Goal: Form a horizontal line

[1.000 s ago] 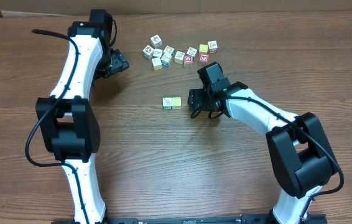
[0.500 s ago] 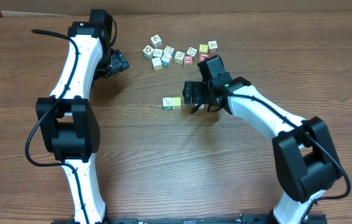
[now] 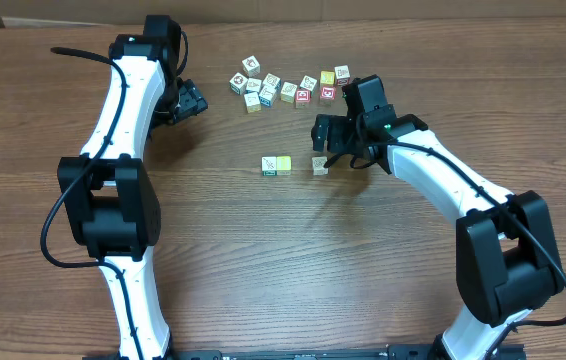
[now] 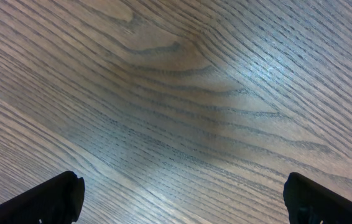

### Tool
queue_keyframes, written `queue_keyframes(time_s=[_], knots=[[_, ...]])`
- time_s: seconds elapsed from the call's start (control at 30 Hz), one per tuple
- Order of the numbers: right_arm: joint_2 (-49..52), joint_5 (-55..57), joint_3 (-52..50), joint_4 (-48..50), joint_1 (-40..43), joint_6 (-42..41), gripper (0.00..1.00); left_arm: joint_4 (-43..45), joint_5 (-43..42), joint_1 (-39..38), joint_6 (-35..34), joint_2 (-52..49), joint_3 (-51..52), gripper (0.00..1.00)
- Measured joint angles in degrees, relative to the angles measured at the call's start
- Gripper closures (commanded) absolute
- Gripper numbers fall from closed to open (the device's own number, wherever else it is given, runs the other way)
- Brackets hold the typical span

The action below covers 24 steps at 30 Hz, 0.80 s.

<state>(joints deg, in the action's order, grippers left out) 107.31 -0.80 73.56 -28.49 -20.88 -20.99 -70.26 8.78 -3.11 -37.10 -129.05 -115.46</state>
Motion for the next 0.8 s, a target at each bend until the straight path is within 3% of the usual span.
queue_keyframes(time_s=[0.13,0.4,0.5,0.8], knots=[[0.0,0.17,-0.72,0.0,0.79,0.02,0.04,0.0,0.0,0.0,0.02,0.0,0.0,0.0],[0.0,0.57,-3.91,0.57,2.05,0.13,0.66,0.0,0.0,0.0,0.02,0.02,0.0,0.0],[0.0,1.29,-5.03,0.61,2.1,0.04,0.78,-0.02,0.0,0.0,0.0,0.0,0.0,0.0],[0.0,1.46,-5.53,1.07,2.1,0.0,0.81,-0.02,0.0,0.0,0.02,0.0,0.0,0.0]])
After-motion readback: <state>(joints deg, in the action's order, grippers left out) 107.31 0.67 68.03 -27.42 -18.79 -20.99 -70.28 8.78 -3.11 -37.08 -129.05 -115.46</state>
